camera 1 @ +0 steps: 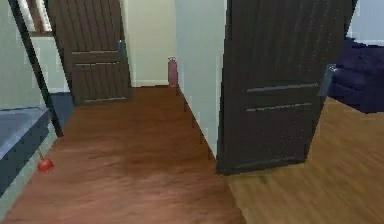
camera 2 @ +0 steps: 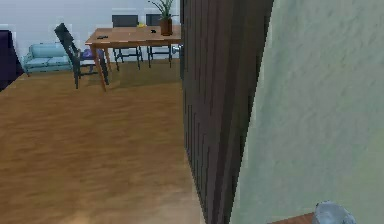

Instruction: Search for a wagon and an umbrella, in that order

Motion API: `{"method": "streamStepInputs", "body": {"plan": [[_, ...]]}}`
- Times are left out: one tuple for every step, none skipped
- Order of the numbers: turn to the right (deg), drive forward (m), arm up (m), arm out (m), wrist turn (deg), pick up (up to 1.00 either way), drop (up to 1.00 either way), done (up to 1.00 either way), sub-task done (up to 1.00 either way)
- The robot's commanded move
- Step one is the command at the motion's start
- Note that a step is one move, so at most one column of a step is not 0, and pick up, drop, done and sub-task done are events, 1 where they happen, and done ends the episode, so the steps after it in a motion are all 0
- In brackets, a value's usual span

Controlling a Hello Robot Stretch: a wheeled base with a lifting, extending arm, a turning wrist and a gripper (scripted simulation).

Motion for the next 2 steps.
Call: {"method": "streamStepInputs", "body": {"plan": [[-9.0, 0.0, 0.0, 0.0, 0.0, 0.0, 0.0, 0.0, 0.0], [0.0, 1.0, 0.0, 0.0, 0.0, 0.0, 0.0, 0.0, 0.0]]}}
